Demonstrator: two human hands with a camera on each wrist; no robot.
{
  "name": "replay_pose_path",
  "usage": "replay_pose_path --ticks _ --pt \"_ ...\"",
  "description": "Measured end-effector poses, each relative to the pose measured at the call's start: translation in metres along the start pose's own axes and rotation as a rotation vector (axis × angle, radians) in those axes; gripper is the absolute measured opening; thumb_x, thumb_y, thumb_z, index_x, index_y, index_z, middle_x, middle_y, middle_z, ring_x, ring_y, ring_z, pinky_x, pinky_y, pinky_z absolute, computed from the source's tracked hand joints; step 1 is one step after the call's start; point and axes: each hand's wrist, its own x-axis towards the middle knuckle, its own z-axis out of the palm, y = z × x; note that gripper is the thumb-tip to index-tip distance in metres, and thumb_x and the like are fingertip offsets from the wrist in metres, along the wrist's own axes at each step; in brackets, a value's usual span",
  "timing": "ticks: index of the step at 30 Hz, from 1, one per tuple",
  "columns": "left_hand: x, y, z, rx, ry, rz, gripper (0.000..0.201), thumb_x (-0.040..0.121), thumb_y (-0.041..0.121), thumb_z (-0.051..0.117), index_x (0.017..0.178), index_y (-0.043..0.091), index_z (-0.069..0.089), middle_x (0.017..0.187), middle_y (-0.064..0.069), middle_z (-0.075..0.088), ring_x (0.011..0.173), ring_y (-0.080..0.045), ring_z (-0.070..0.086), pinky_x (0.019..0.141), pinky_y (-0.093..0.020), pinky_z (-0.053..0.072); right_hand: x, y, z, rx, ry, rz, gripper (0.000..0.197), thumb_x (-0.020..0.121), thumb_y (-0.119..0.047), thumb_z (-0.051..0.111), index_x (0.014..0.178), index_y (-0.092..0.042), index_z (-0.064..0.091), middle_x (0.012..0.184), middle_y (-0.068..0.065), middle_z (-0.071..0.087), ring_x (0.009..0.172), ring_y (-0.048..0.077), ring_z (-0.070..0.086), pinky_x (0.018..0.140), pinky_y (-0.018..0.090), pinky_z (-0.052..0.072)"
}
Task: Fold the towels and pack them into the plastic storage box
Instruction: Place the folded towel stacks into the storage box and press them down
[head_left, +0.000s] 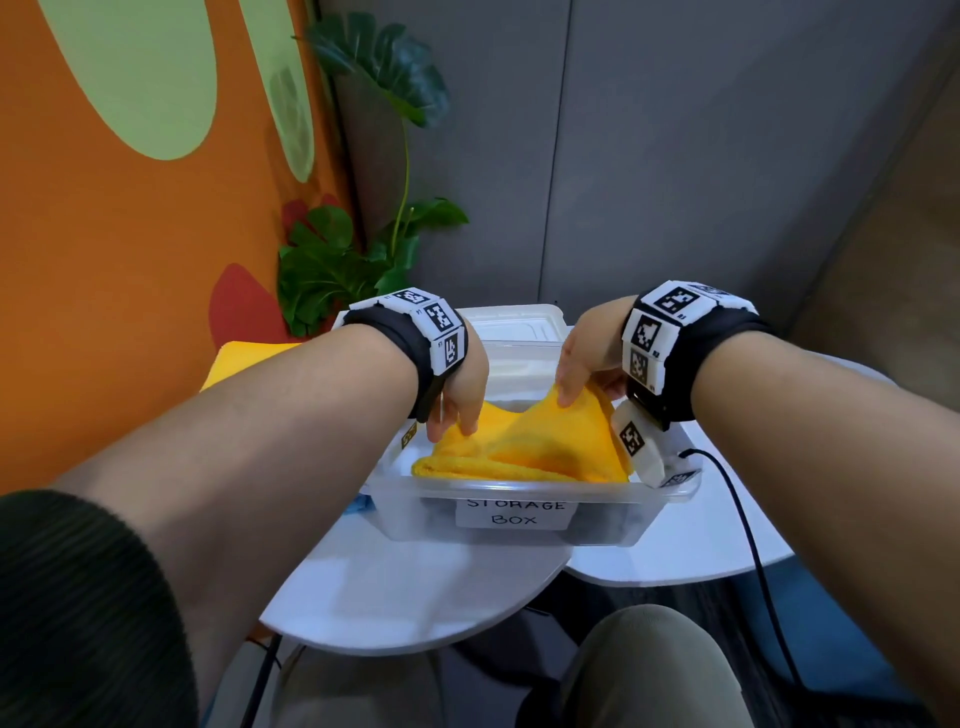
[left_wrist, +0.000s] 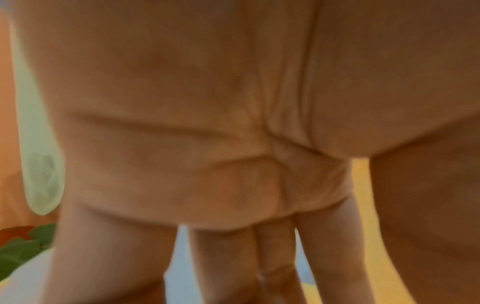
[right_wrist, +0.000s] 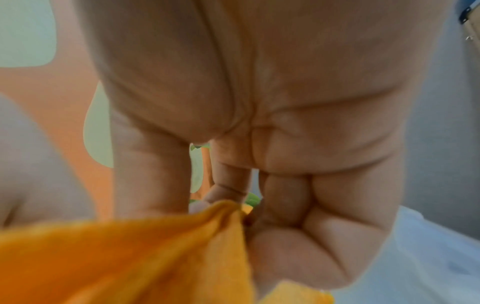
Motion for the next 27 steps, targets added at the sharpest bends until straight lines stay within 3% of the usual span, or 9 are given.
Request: replay_pose_path --ticks 2,4,7,9,11,16,20,23,27 --pt "-0.004 -0.003 -0.001 -0.018 0.038 0.031 0.029 0.087 0.026 0.067 0.113 0.015 0.069 0.124 -0.001 0.065 0.082 -0.012 0.073 0.104 -0.043 0.045 -0.005 -0.005 -0.001 -0.032 -0.108 -0.013 0.01 0.086 -0.014 0.068 0.092 -0.018 0.061 0.077 0.001 0.052 0.063 0.016 0.047 0.058 0.023 0.044" --pt "-0.008 -0.005 -0.003 -0.026 0.063 0.04 0.026 0.086 0.025 0.067 0.111 0.017 0.07 0.122 0.0 0.065 0.085 -0.012 0.073 0.1 -0.043 0.048 -0.007 -0.006 -0.002 -0.068 -0.186 -0.002 0.018 0.091 -0.008 0.06 0.105 -0.019 0.059 0.076 -0.001 0.044 0.061 0.014 0.039 0.05 0.018 0.039" --pt "-0.017 -0.009 -0.009 0.009 0.088 0.031 0.031 0.083 0.027 0.07 0.114 0.022 0.069 0.103 -0.001 0.073 0.094 -0.016 0.071 0.096 -0.043 0.051 -0.007 -0.002 -0.005 -0.146 -0.189 -0.01 0.039 0.093 -0.018 0.06 0.131 -0.023 0.056 0.104 0.0 0.059 0.081 0.016 0.054 0.07 0.024 0.045" --pt "-0.024 -0.012 -0.013 0.045 0.099 0.025 0.036 0.08 0.029 0.073 0.116 0.024 0.068 0.092 -0.001 0.075 0.097 -0.017 0.069 0.098 -0.043 0.05 -0.006 0.0 -0.008 -0.161 -0.18 0.016 0.036 0.091 -0.02 0.062 0.126 -0.023 0.06 0.13 0.006 0.055 0.114 0.022 0.053 0.093 0.034 0.043" --pt "-0.031 -0.013 -0.017 0.083 0.109 0.026 0.039 0.083 0.028 0.073 0.121 0.024 0.065 0.091 0.001 0.072 0.1 -0.017 0.067 0.102 -0.044 0.046 -0.003 0.001 -0.011 -0.123 -0.162 0.06 0.029 0.087 -0.016 0.067 0.115 -0.018 0.068 0.128 0.006 0.057 0.123 0.025 0.051 0.097 0.035 0.042" --pt "-0.028 -0.012 -0.017 0.129 0.076 -0.024 0.065 0.064 0.04 0.08 0.125 0.027 0.062 0.1 0.006 0.07 0.098 -0.015 0.068 0.102 -0.042 0.046 0.017 0.001 -0.008 -0.148 -0.141 0.12 0.056 0.048 -0.032 0.091 0.099 -0.014 0.076 0.123 0.01 0.063 0.11 0.031 0.061 0.096 0.041 0.05" --pt "-0.022 -0.004 -0.01 0.226 0.113 -0.046 0.061 0.079 0.044 0.072 0.134 0.026 0.054 0.116 0.003 0.067 0.102 -0.016 0.067 0.103 -0.04 0.046 0.016 0.002 -0.003 -0.234 -0.079 0.141 0.023 0.071 -0.026 0.082 0.09 -0.018 0.075 0.115 0.005 0.067 0.098 0.026 0.067 0.09 0.042 0.053" --pt "-0.026 -0.003 -0.01 0.279 0.203 -0.025 0.046 0.091 0.04 0.061 0.133 0.02 0.055 0.124 0.001 0.063 0.103 -0.018 0.065 0.102 -0.039 0.046 0.01 -0.002 0.001 -0.236 -0.06 0.107 0.043 0.075 -0.027 0.079 0.115 -0.015 0.067 0.12 0.007 0.064 0.101 0.027 0.065 0.093 0.043 0.052" --pt "-0.032 -0.016 -0.019 0.261 0.342 -0.073 0.04 0.089 0.039 0.064 0.118 0.01 0.064 0.098 0.0 0.067 0.086 -0.018 0.064 0.091 -0.03 0.051 0.001 -0.015 0.006 -0.229 -0.096 -0.009 0.044 0.08 -0.033 0.074 0.118 -0.013 0.066 0.109 0.0 0.068 0.096 0.017 0.067 0.092 0.037 0.053"
